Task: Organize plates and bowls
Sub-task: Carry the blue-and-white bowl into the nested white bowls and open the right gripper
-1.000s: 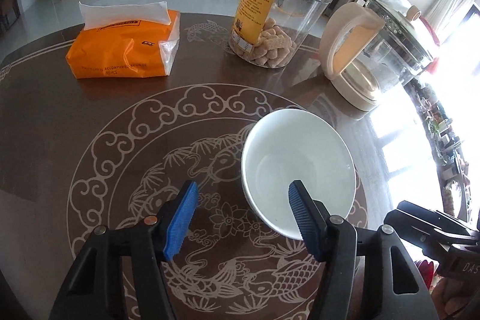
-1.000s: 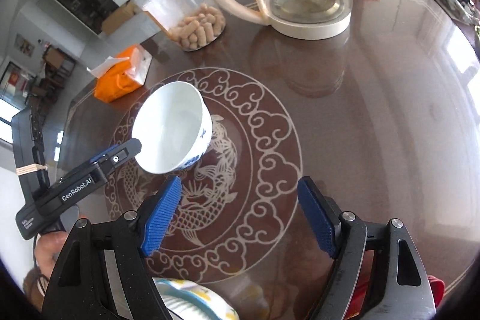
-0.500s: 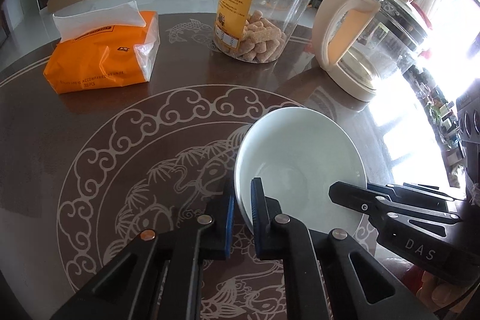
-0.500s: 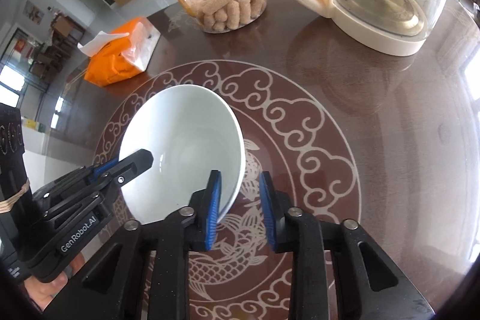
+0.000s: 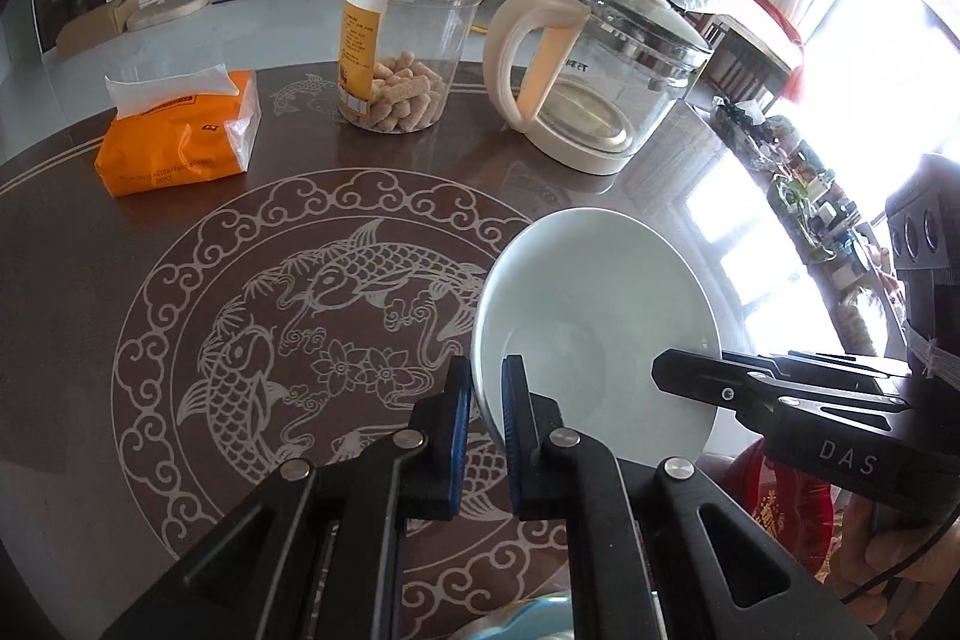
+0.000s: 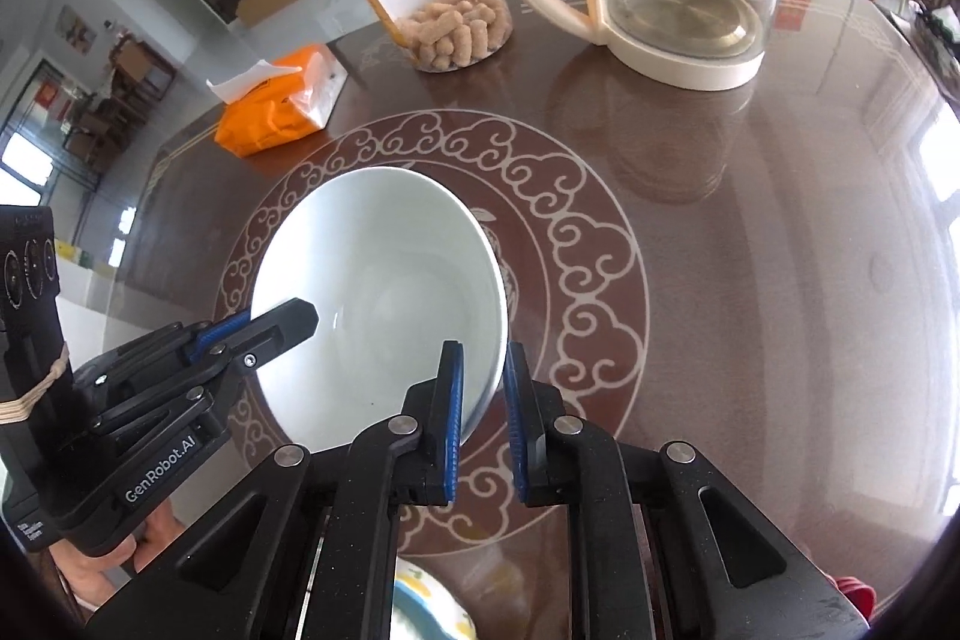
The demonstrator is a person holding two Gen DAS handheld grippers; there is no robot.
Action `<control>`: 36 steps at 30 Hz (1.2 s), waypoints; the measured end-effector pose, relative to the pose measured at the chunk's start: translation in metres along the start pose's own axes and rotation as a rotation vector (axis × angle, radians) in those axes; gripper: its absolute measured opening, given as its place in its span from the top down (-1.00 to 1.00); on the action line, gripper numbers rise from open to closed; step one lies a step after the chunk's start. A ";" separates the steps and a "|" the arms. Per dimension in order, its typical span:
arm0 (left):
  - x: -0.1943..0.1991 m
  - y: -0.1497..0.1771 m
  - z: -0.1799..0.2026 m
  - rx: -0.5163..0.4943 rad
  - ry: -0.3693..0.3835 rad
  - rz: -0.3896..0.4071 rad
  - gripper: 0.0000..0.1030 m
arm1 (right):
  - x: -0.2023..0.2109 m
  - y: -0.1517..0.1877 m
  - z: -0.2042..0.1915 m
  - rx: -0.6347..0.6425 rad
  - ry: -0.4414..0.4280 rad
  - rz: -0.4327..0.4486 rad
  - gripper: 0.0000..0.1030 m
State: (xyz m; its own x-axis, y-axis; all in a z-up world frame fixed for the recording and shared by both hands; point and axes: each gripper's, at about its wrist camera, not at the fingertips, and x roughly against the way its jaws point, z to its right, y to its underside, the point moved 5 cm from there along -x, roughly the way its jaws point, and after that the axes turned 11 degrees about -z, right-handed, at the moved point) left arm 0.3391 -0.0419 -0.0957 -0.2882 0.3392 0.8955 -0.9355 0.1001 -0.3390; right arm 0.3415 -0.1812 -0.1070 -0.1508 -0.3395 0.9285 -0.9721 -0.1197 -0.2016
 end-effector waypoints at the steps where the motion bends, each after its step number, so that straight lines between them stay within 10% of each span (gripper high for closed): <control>1: 0.009 0.004 0.007 -0.013 0.005 0.008 0.82 | 0.009 0.007 0.000 -0.004 -0.002 0.010 0.69; 12: 0.083 0.090 0.044 -0.108 0.020 0.049 0.82 | 0.082 0.108 -0.029 -0.027 -0.023 0.055 0.69; 23: 0.055 0.166 0.013 -0.073 -0.026 -0.069 0.82 | 0.033 0.170 -0.055 -0.059 -0.048 -0.047 0.69; 36: 0.042 0.178 0.019 -0.125 -0.103 -0.079 0.81 | 0.011 0.188 -0.056 -0.074 0.051 -0.077 0.73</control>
State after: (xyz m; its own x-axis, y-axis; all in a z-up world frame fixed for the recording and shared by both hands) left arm 0.1564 -0.0272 -0.1130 -0.2401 0.2292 0.9433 -0.9252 0.2401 -0.2938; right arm 0.1475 -0.1553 -0.1176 -0.0827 -0.2837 0.9553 -0.9915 -0.0731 -0.1076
